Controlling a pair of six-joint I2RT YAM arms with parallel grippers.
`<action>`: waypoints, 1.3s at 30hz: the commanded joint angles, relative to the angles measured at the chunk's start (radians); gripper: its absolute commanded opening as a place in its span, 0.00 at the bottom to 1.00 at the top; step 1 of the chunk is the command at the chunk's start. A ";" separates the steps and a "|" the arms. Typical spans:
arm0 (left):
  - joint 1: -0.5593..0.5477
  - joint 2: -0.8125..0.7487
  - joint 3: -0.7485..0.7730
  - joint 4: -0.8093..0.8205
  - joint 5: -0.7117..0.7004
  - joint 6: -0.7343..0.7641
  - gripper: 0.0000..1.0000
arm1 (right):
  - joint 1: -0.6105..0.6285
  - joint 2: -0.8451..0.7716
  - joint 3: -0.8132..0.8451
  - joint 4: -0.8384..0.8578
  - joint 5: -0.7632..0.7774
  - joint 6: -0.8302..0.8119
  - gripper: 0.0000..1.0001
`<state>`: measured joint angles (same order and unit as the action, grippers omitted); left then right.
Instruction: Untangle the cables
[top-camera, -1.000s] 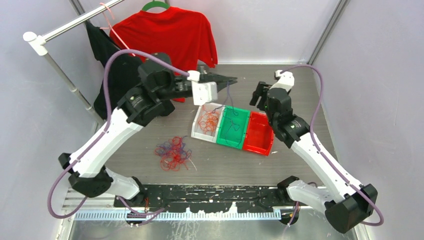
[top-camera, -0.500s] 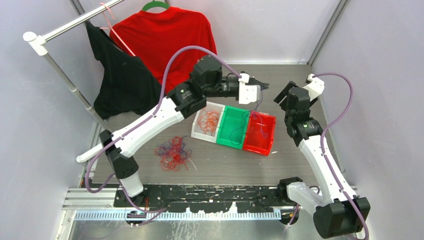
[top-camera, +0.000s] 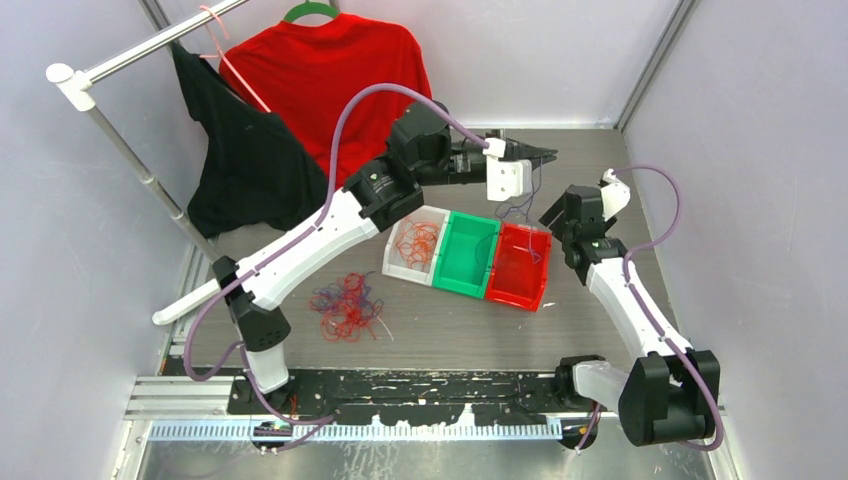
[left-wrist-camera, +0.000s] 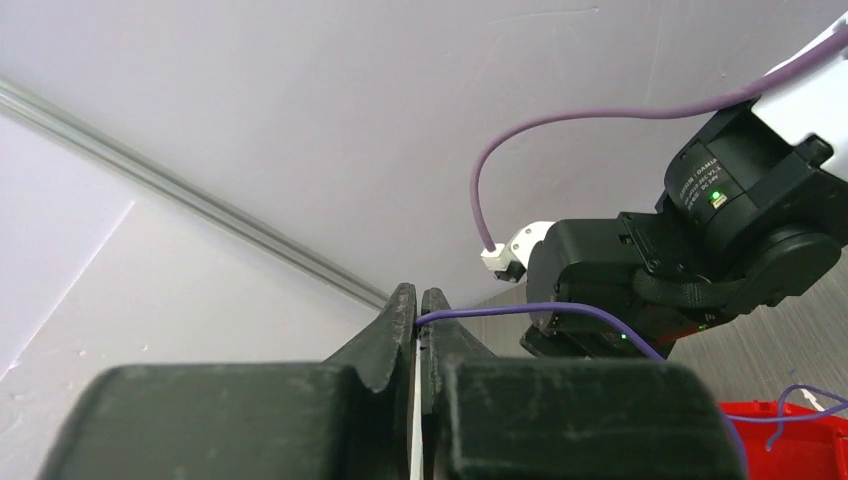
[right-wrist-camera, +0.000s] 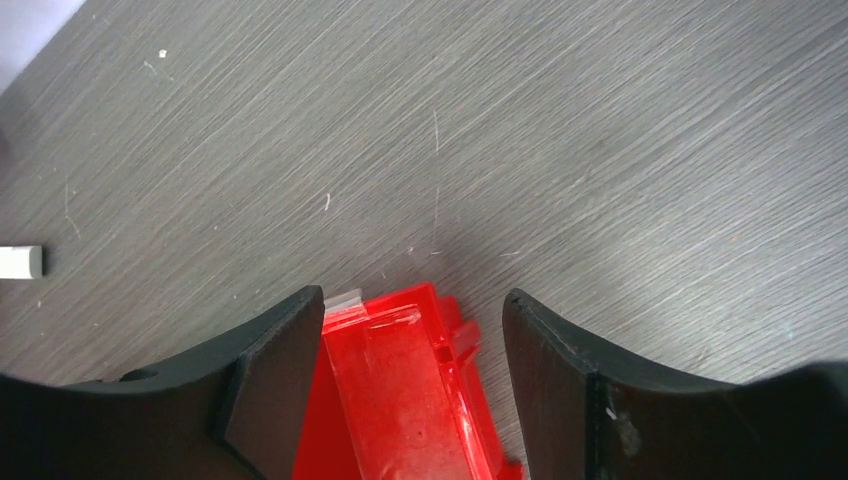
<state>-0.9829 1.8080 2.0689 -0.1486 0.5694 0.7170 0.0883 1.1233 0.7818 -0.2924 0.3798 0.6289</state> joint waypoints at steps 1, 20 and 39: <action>-0.012 -0.011 0.022 0.074 0.021 0.024 0.00 | -0.004 -0.018 0.003 0.071 -0.014 0.040 0.71; -0.016 0.131 -0.128 0.214 -0.113 -0.013 0.00 | -0.073 -0.203 -0.093 0.049 0.158 0.149 0.70; 0.000 0.304 -0.226 0.067 -0.137 0.304 0.00 | -0.105 -0.226 -0.085 0.039 0.124 0.202 0.70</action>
<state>-0.9863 2.0987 1.8557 -0.0540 0.4297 0.8967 -0.0109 0.8951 0.6735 -0.2848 0.5056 0.7990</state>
